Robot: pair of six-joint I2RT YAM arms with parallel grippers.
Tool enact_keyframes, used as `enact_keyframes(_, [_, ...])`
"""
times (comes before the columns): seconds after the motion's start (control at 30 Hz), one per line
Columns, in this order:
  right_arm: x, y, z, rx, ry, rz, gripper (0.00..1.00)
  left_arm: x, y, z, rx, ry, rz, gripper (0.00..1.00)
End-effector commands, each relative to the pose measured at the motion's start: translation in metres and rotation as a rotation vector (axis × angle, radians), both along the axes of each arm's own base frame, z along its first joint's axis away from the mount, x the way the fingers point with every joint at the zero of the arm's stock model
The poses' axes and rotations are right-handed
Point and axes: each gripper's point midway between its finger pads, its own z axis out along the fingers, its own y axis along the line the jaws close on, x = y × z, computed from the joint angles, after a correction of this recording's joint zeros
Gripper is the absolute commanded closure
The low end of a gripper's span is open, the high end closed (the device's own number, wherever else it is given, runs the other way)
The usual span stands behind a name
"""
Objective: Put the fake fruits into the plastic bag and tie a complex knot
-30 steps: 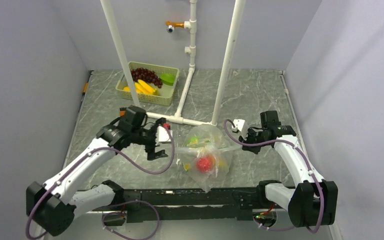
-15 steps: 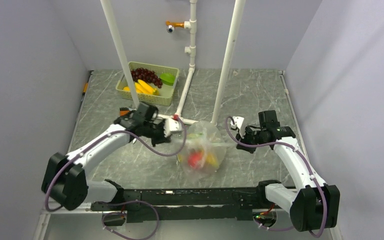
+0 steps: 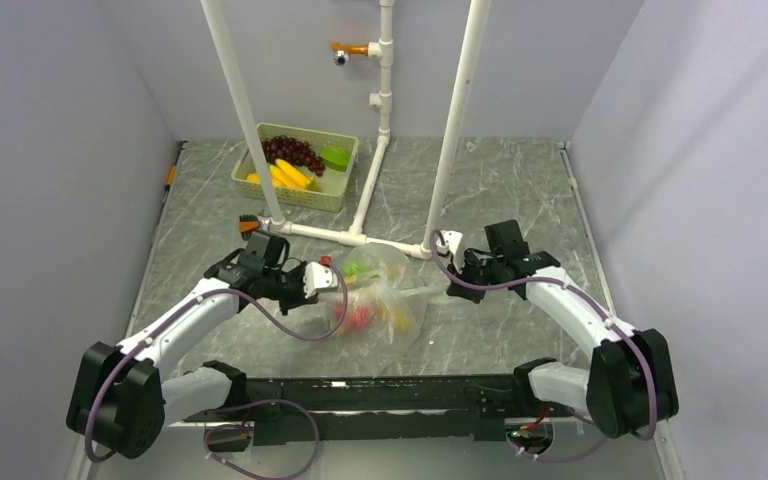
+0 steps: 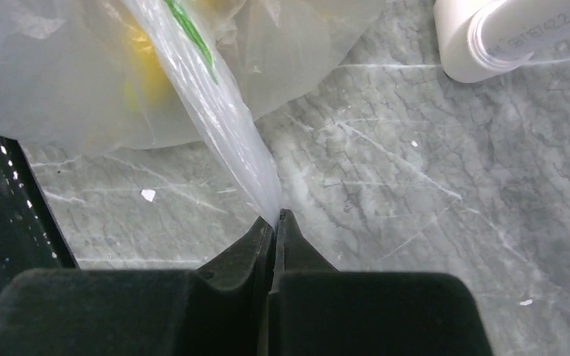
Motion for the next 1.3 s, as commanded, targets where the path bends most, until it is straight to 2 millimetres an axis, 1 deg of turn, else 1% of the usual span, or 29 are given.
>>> enact_keyframes(0.0, [0.004, -0.030, 0.007, -0.089, -0.093, -0.078, 1.00, 0.008, 0.033, 0.001, 0.116, -0.048, 0.088, 1.00])
enact_keyframes(0.03, [0.000, -0.030, 0.010, -0.080, -0.100, -0.070, 1.00, 0.007, 0.028, 0.009, 0.091, -0.039, 0.082, 1.00])
enact_keyframes(0.07, [-0.003, -0.029, 0.015, -0.069, -0.103, -0.067, 0.97, 0.008, 0.023, 0.020, 0.064, -0.037, 0.079, 0.92])
enact_keyframes(0.1, [-0.006, -0.027, 0.020, -0.057, -0.101, -0.059, 0.85, 0.008, 0.019, 0.028, 0.040, -0.028, 0.079, 0.73])
enact_keyframes(0.13, [-0.008, -0.025, 0.026, -0.041, -0.101, -0.053, 0.67, 0.007, 0.015, 0.037, 0.017, -0.021, 0.077, 0.51])
enact_keyframes(0.17, [-0.009, -0.023, 0.033, -0.023, -0.099, -0.059, 0.54, 0.005, 0.012, 0.044, -0.003, -0.013, 0.076, 0.38])
enact_keyframes(0.2, [-0.009, -0.020, 0.043, -0.003, -0.105, -0.066, 0.40, 0.005, 0.010, 0.053, -0.021, -0.015, 0.079, 0.28])
enact_keyframes(0.23, [-0.006, -0.018, 0.056, 0.014, -0.125, -0.075, 0.29, 0.005, 0.008, 0.063, -0.042, -0.016, 0.089, 0.08])
enact_keyframes(0.27, [-0.005, -0.017, 0.064, 0.027, -0.132, -0.087, 0.22, 0.006, 0.008, 0.072, -0.061, -0.023, 0.099, 0.01])
enact_keyframes(0.3, [-0.002, -0.016, 0.076, 0.043, -0.146, -0.102, 0.17, 0.008, 0.008, 0.082, -0.078, -0.031, 0.116, 0.01])
enact_keyframes(0.33, [-0.001, -0.016, 0.086, 0.057, -0.157, -0.114, 0.06, 0.010, 0.008, 0.092, -0.092, -0.040, 0.136, 0.01])
enact_keyframes(0.37, [0.000, -0.016, 0.097, 0.072, -0.171, -0.130, 0.01, 0.013, 0.010, 0.103, -0.109, -0.043, 0.164, 0.01])
enact_keyframes(0.47, [0.004, -0.021, 0.130, 0.124, -0.204, -0.189, 0.00, 0.020, 0.020, 0.138, -0.153, -0.035, 0.268, 0.01])
enact_keyframes(0.57, [0.009, -0.034, 0.157, 0.178, -0.216, -0.275, 0.00, 0.026, 0.036, 0.172, -0.209, -0.019, 0.366, 0.01])
enact_keyframes(0.6, [0.011, -0.038, 0.163, 0.191, -0.221, -0.305, 0.00, 0.031, 0.043, 0.186, -0.224, -0.028, 0.414, 0.01])
enact_keyframes(0.63, [0.012, -0.044, 0.167, 0.199, -0.221, -0.332, 0.00, 0.033, 0.050, 0.190, -0.228, -0.005, 0.467, 0.01])
enact_keyframes(0.67, [0.014, -0.049, 0.171, 0.208, -0.217, -0.364, 0.00, 0.038, 0.059, 0.200, -0.238, 0.007, 0.523, 0.01])
enact_keyframes(0.7, [0.014, -0.052, 0.173, 0.220, -0.211, -0.387, 0.00, 0.041, 0.067, 0.205, -0.248, 0.036, 0.582, 0.01])
enact_keyframes(0.73, [0.018, -0.065, 0.172, 0.223, -0.203, -0.452, 0.00, 0.044, 0.077, 0.208, -0.258, 0.074, 0.653, 0.01])
enact_keyframes(0.8, [0.020, -0.080, 0.165, 0.225, -0.164, -0.537, 0.00, 0.049, 0.097, 0.206, -0.262, 0.137, 0.766, 0.01])
enact_keyframes(0.87, [0.022, -0.094, 0.152, 0.221, -0.115, -0.628, 0.00, 0.054, 0.121, 0.199, -0.249, 0.175, 0.887, 0.01])
enact_keyframes(0.93, [0.023, -0.105, 0.134, 0.204, -0.054, -0.698, 0.00, 0.058, 0.136, 0.192, -0.238, 0.175, 0.951, 0.01])
enact_keyframes(1.0, [0.021, -0.115, 0.117, 0.179, -0.007, -0.753, 0.00, 0.061, 0.147, 0.179, -0.217, 0.168, 1.007, 0.01])
enact_keyframes(1.07, [0.019, -0.122, 0.104, 0.158, 0.015, -0.790, 0.00, 0.060, 0.150, 0.163, -0.200, 0.193, 1.033, 0.01])
enact_keyframes(1.13, [0.018, -0.126, 0.095, 0.141, 0.020, -0.810, 0.00, 0.058, 0.151, 0.150, -0.188, 0.227, 1.046, 0.01])
enact_keyframes(1.2, [0.018, -0.131, 0.089, 0.120, 0.024, -0.836, 0.00, 0.059, 0.152, 0.141, -0.189, 0.238, 1.071, 0.01])
enact_keyframes(1.27, [0.018, -0.133, 0.085, 0.112, 0.036, -0.845, 0.00, 0.063, 0.154, 0.139, -0.200, 0.224, 1.085, 0.01])
